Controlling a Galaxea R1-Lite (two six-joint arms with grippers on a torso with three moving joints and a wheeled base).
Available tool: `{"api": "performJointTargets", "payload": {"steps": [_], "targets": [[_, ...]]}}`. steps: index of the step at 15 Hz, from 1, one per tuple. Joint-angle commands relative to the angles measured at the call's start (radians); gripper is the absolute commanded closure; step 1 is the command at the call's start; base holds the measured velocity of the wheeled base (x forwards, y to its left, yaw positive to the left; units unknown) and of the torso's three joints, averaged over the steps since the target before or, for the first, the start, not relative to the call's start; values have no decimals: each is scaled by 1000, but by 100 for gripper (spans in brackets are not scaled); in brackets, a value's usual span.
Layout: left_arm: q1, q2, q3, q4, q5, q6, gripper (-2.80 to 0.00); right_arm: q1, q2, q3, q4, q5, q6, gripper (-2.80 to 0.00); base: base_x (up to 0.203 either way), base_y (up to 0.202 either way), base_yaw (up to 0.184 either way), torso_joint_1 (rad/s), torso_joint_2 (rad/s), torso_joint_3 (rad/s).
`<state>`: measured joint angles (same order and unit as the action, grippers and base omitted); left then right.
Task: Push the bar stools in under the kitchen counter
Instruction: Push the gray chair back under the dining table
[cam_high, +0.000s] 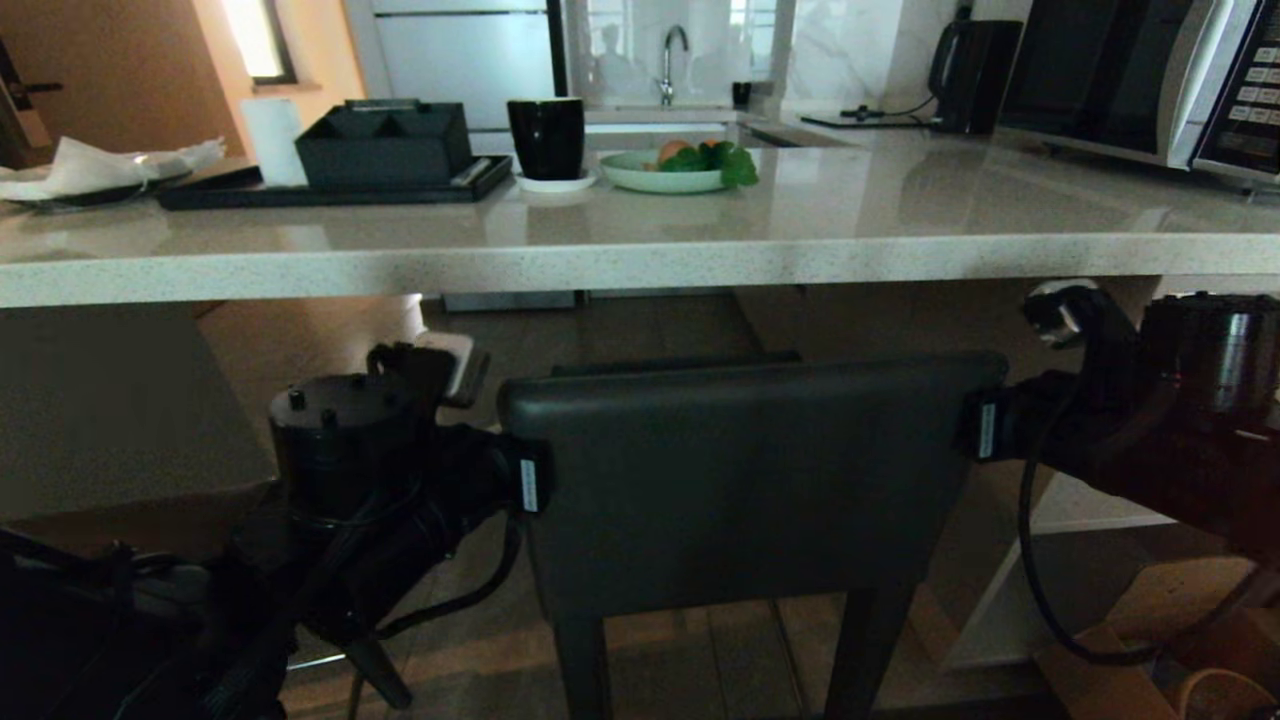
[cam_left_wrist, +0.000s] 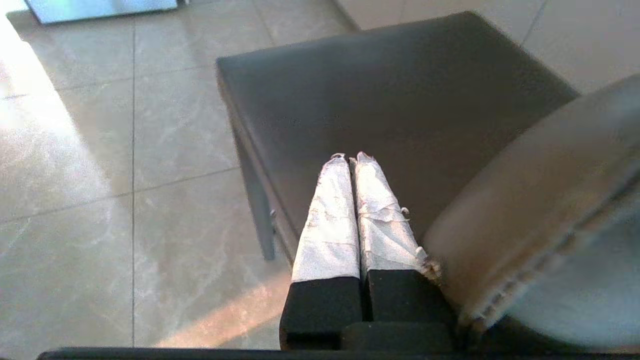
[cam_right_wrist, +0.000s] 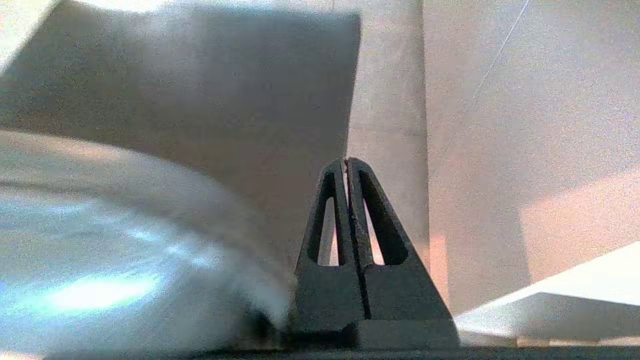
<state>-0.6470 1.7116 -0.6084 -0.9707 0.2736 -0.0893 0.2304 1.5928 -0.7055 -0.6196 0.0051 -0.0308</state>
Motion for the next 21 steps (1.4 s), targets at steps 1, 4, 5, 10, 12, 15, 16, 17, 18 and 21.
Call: {"api": "performJointTargets", "payload": {"steps": [1,4,5,10,12,15,16,17,18,21], "targets": [[5,-18,18,1,11,0,0,0,-42,31,4,-10,-1,0,0,0,0,0,0,0],[23,10,16,-2,9,1,0,-2,-89,53,14,-11,-1,0,0,0,0,0,0,0],[23,25,11,-2,10,2,0,0,-93,59,18,-10,-1,0,0,0,0,0,0,0],[29,174,-136,1,14,4,0,6,-77,68,16,-8,-1,0,0,0,0,0,0,0],[34,224,-197,3,16,6,0,6,-83,74,12,-8,-1,0,0,0,0,0,0,0],[49,205,-180,4,16,7,0,4,-97,74,13,-8,-1,0,0,0,0,0,0,0],[54,170,-163,4,16,7,0,4,-104,74,14,-8,0,0,0,0,0,0,0,0],[56,118,-136,5,17,7,0,-1,-117,74,14,-8,1,0,0,0,0,0,0,0],[60,65,-98,6,25,7,0,-5,-127,75,15,-10,9,0,0,0,0,0,0,0],[159,-32,7,2,66,7,0,-16,-172,104,17,-12,17,0,0,0,0,0,0,0]]}}
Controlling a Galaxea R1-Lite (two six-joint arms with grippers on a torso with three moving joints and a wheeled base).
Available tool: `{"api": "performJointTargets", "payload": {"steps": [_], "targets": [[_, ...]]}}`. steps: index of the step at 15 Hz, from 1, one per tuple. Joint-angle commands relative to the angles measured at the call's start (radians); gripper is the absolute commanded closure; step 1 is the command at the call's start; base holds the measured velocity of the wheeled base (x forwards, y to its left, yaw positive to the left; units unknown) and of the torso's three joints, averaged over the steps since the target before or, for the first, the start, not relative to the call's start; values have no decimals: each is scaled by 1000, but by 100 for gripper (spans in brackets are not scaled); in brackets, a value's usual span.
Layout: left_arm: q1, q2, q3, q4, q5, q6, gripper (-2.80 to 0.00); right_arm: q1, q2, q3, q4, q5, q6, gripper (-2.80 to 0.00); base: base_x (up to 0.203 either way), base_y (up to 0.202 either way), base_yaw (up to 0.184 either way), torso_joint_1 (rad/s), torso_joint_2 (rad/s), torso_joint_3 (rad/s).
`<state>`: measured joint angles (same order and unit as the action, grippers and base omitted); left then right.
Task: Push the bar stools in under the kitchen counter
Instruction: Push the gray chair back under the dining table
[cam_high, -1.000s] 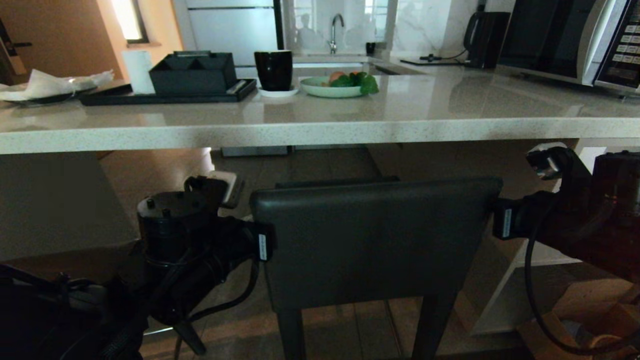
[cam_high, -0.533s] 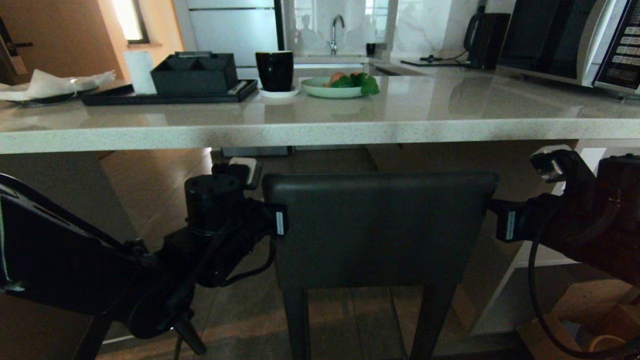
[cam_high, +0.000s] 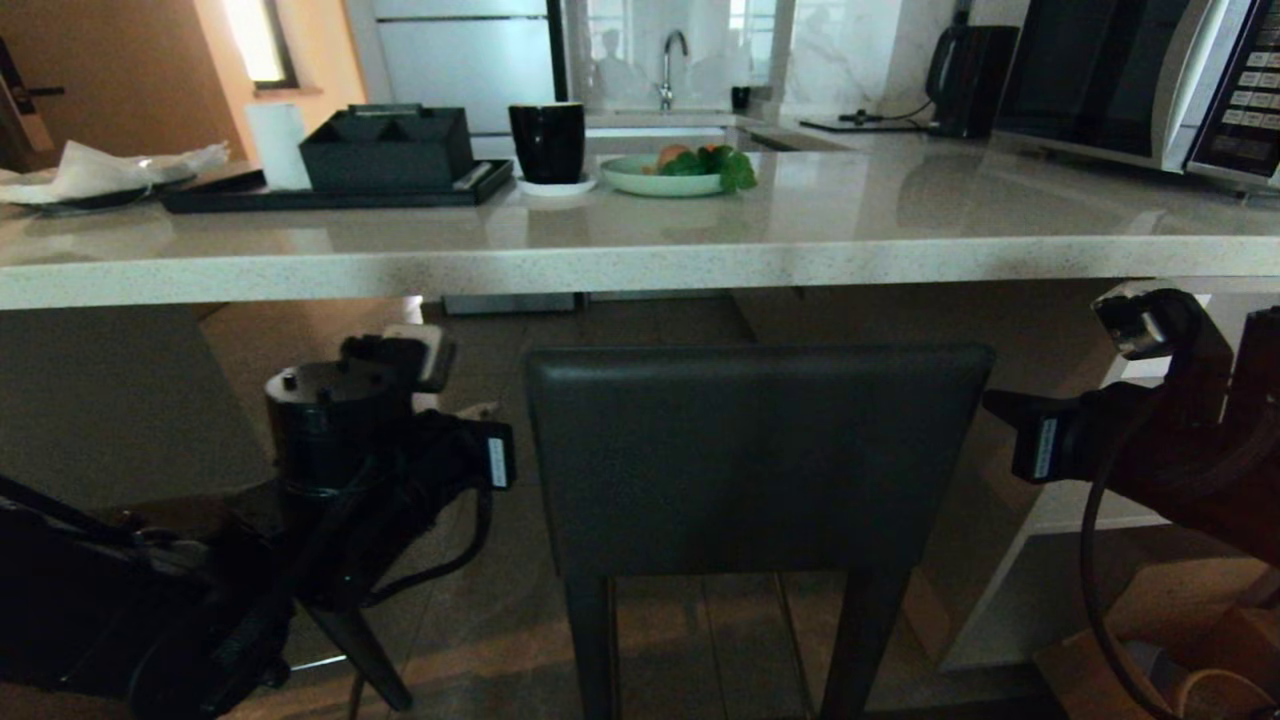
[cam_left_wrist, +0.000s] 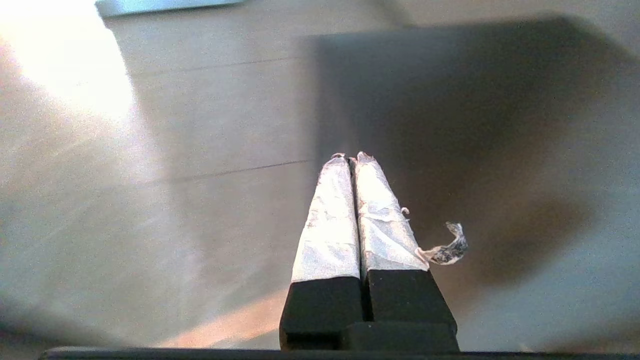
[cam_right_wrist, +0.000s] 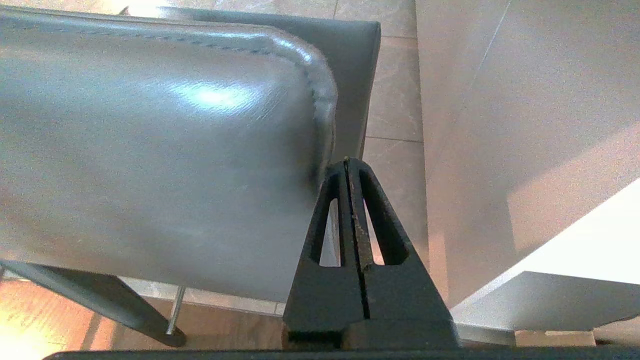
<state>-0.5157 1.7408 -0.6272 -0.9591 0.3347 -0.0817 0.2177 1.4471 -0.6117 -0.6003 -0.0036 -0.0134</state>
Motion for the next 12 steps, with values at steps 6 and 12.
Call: {"api": "performJointTargets", "payload": {"steps": [6,12], "targets": [[41,-455,106,125,13,3,0,-15,-346,85,108,-30,0,0,0,0,0,0,0,0],[241,-897,263,208,29,61,0,-83,-852,87,498,-34,-1,0,0,0,0,0,0,0]]}}
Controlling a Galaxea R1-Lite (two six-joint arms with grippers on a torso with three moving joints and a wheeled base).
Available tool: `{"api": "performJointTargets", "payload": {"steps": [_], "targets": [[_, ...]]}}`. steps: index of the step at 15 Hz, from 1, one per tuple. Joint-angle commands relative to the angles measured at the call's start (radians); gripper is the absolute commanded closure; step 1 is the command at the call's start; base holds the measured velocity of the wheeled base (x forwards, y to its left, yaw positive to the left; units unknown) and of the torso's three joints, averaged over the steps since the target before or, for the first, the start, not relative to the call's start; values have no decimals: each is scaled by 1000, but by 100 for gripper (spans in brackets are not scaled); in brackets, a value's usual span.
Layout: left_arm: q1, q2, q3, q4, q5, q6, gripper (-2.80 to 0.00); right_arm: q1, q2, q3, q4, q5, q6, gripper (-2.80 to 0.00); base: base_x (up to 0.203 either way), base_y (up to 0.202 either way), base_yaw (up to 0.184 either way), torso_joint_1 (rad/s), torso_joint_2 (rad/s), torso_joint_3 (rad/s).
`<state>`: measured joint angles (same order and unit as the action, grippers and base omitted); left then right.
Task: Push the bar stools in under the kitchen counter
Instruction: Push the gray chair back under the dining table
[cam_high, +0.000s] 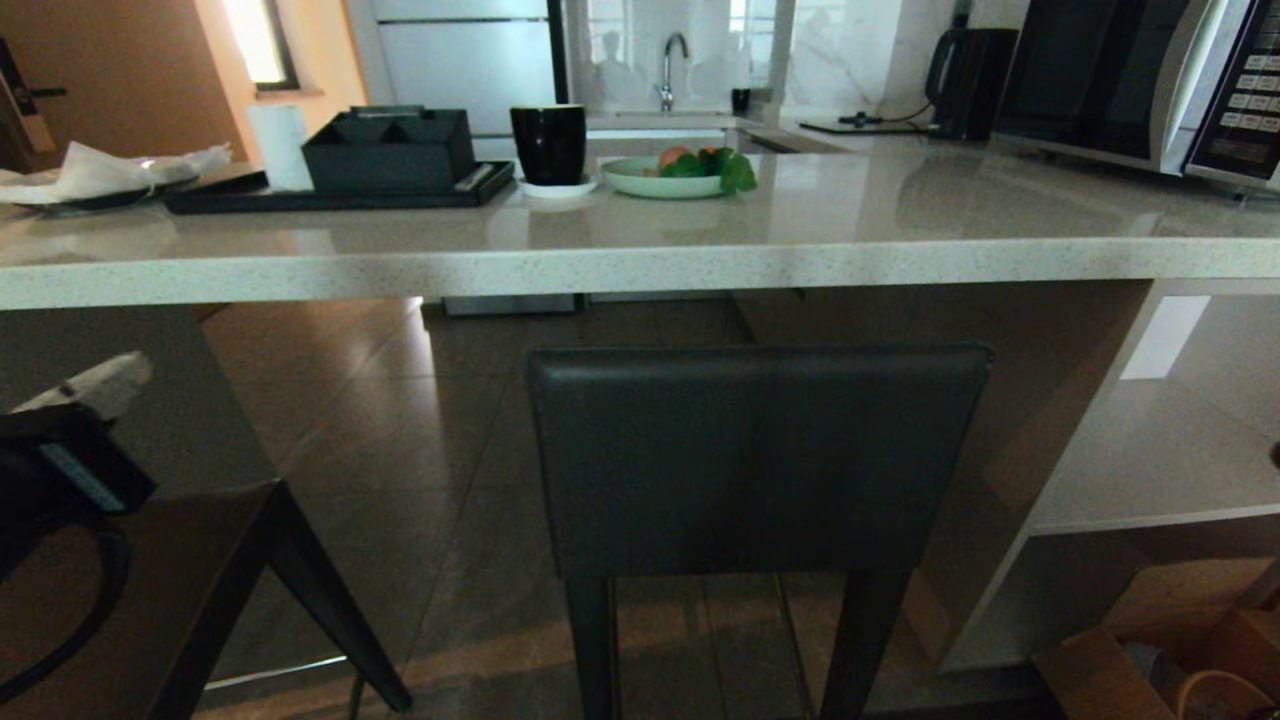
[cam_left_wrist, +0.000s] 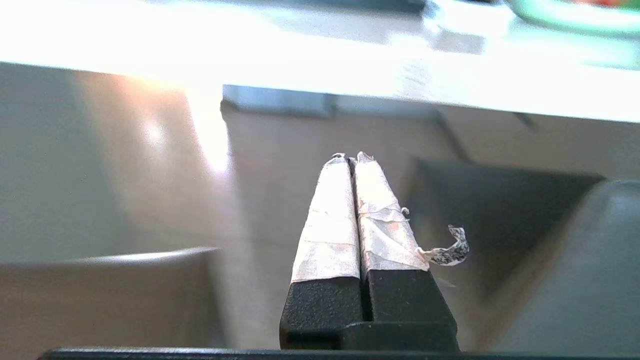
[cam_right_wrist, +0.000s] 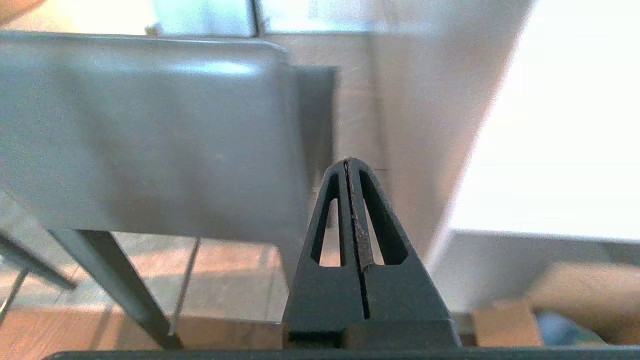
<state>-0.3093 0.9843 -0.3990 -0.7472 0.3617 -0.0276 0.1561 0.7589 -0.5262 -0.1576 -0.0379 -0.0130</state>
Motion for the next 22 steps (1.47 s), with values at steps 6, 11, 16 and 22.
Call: {"api": "performJointTargets", "payload": {"steps": [6,11,16,22], "targets": [[261,-550,208,126,-7,126,0,-153,-559,44,420,10,-9,0,0,0,0,0,0,0],[300,-923,234,600,-189,144,0,-160,-754,179,453,13,-54,0,0,0,0,0,0,0],[311,-984,330,759,-268,137,0,-159,-759,313,374,-1,-27,0,0,0,0,0,0,0],[311,-983,332,748,-305,141,0,-159,-759,327,358,1,-50,0,0,0,0,0,0,0]]}}
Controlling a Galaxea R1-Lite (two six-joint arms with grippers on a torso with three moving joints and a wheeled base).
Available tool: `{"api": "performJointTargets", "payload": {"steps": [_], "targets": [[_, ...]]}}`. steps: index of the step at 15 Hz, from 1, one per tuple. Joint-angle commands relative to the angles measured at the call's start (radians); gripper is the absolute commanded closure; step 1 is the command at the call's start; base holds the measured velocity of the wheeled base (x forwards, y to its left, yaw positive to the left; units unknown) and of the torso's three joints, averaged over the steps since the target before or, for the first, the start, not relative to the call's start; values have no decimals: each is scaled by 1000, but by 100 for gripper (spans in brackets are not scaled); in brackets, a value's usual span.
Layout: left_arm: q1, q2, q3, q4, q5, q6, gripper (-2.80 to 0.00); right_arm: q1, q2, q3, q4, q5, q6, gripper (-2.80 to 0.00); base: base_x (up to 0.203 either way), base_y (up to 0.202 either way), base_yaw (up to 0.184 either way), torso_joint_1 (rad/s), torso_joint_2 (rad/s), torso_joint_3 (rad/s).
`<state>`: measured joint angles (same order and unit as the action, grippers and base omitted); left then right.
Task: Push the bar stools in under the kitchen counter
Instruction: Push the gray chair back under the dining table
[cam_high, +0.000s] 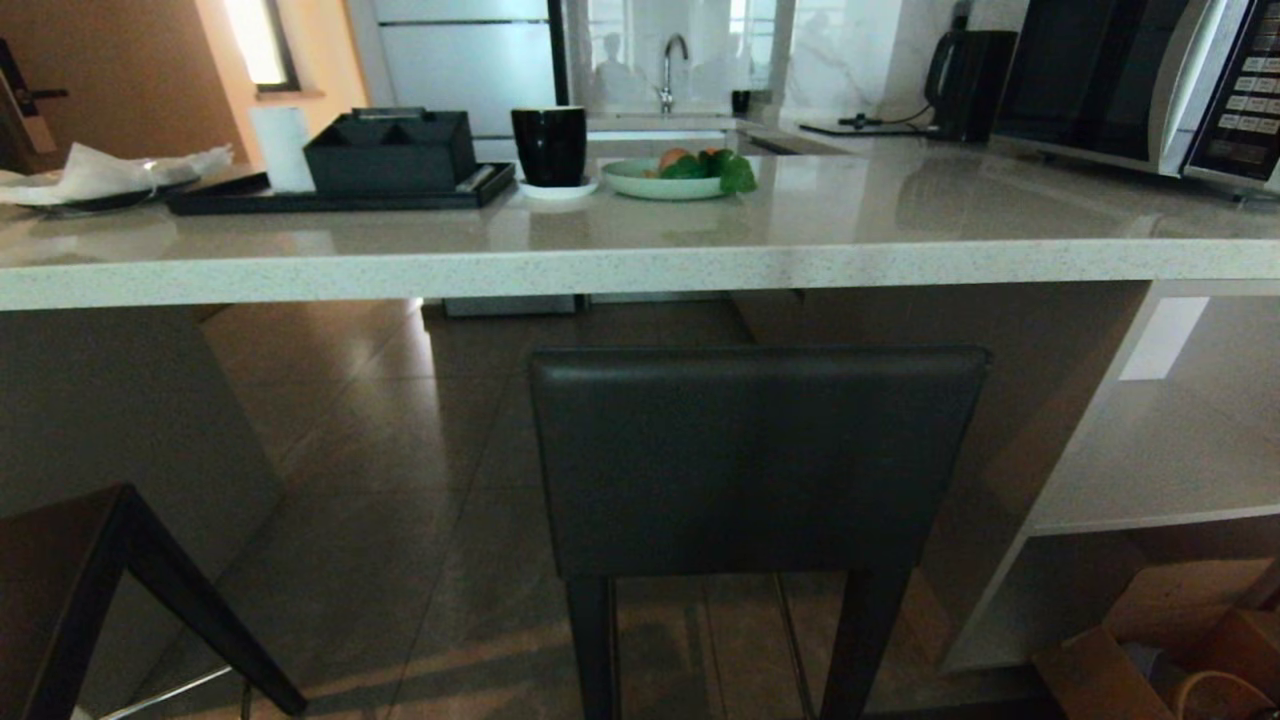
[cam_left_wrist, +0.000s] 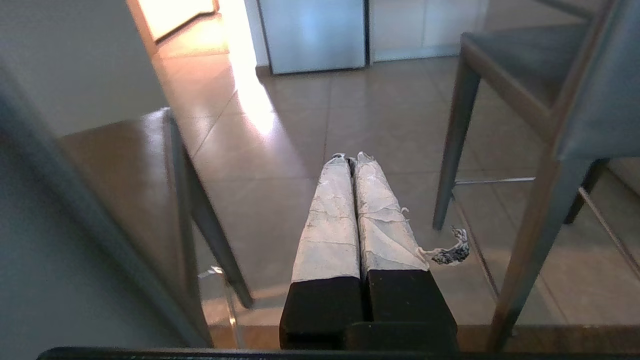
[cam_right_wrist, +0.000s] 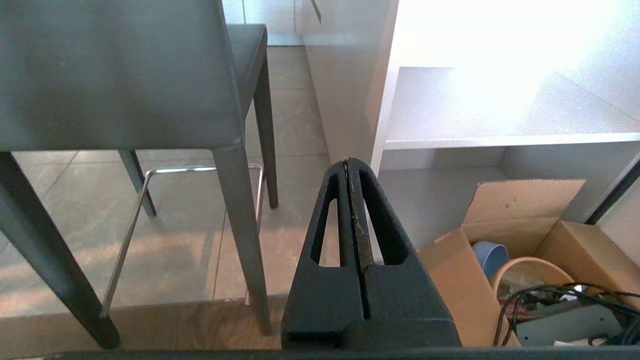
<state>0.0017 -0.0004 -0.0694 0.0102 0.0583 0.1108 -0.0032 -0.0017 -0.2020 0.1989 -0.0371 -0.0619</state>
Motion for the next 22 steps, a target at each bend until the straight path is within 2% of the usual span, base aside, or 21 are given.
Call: {"api": "performJointTargets", "payload": {"steps": [1,7,9,14,17,22], "targets": [[0,1,8,-13,-15,2,0,0,2,13,1,0,-1,0,0,0,0,0,0,0],[0,1,37,-22,-21,-8,0,0,2,88,-37,-3,7,0,0,0,0,0,0,0],[0,0,37,-16,-24,-37,0,0,2,142,-97,-3,9,0,0,0,0,0,0,0],[0,2,35,-2,-26,-50,0,4,2,203,-202,42,34,0,0,0,0,0,0,0],[0,1,45,31,-50,-109,0,5,2,203,-202,42,34,0,0,0,0,0,0,0],[0,2,47,31,-52,-114,0,4,2,203,-202,42,37,0,0,0,0,0,0,0]]}}
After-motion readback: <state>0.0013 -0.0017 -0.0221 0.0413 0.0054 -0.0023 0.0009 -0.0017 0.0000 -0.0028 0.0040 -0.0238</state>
